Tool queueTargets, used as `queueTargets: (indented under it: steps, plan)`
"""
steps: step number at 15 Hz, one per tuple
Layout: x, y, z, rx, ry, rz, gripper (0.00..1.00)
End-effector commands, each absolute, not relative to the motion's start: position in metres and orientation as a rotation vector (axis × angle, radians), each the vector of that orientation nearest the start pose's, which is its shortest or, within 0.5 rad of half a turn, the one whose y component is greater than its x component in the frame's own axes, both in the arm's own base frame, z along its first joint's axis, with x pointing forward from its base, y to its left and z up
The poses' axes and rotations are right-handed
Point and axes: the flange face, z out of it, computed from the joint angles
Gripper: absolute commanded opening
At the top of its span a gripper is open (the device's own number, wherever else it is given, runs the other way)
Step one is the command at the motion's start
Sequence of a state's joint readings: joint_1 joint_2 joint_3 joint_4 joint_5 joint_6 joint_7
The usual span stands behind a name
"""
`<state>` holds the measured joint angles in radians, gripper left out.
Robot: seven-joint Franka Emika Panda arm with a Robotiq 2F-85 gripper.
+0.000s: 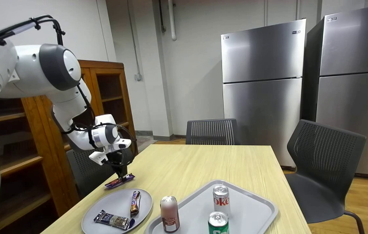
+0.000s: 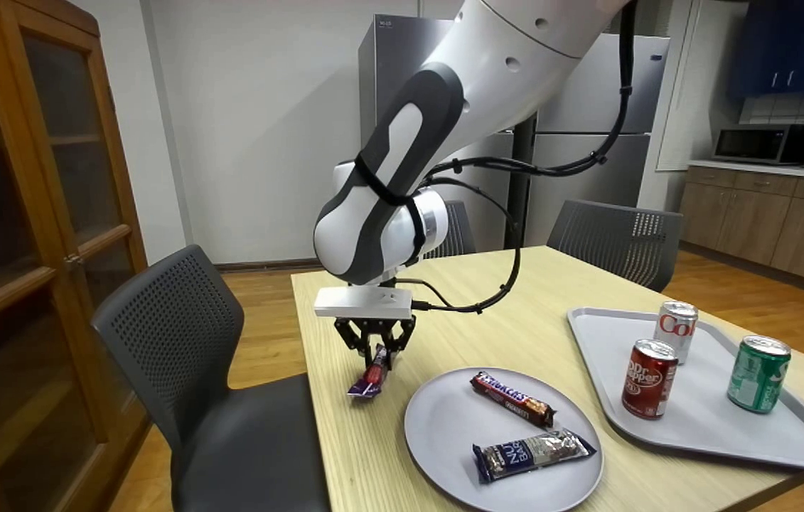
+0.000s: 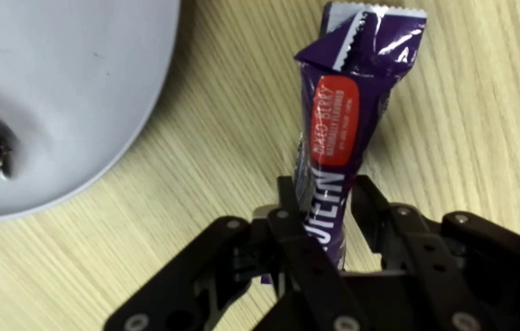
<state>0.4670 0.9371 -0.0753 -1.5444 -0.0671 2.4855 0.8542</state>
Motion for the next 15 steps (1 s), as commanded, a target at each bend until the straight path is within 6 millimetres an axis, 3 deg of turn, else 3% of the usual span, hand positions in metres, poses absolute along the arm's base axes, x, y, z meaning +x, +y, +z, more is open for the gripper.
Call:
queueTargets:
  steps: [1, 5, 9, 15]
  plan:
    - [0.644, 0.273, 0.109, -3.161, 0.584, -0.105, 0.69]
    - [0.635, 0.265, 0.121, -3.157, 0.584, -0.123, 1.00]
    - [0.621, 0.248, 0.136, -3.148, 0.579, -0.128, 1.00]
    - [0.585, 0.209, 0.150, -3.171, 0.468, -0.110, 1.00]
